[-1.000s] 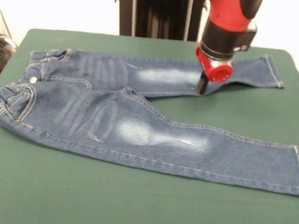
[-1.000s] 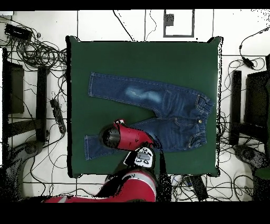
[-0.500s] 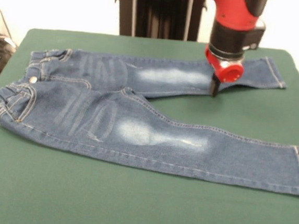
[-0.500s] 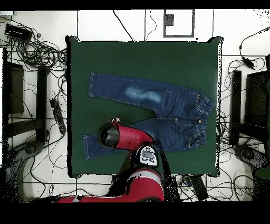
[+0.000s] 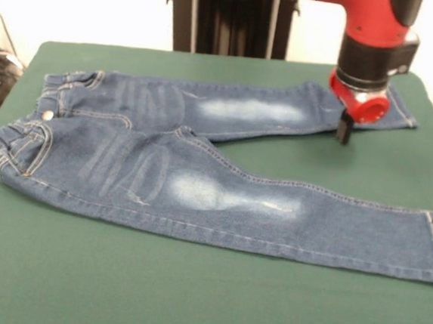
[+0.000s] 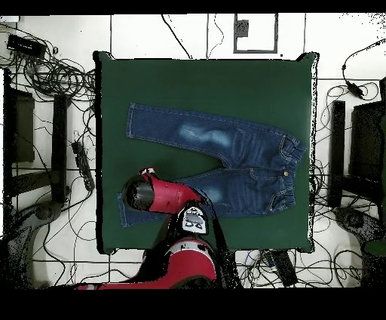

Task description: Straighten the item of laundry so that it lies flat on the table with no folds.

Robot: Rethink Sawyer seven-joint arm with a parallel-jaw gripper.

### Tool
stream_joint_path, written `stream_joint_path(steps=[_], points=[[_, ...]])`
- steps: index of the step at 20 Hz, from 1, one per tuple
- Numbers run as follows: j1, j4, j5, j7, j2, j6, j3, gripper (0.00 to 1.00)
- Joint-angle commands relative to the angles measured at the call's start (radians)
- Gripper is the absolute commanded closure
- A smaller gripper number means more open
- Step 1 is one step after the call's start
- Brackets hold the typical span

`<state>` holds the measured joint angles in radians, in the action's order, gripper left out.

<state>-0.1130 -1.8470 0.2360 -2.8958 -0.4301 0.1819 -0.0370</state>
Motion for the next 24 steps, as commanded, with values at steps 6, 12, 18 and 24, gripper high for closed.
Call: stream_joint_path(steps=[6,12,18,24], points=[[-0.031,-0.016,0.139,-0.179,0.002,-0.041,0.142,1.0],[-0.03,0.034,0.073,-0.074,-0.068,0.093,-0.008,1.0],[-0.049,0.223,0.033,-0.02,-0.037,0.202,-0.159,1.0],[0.013,0.327,-0.064,0.087,-0.041,0.275,-0.173,1.0]])
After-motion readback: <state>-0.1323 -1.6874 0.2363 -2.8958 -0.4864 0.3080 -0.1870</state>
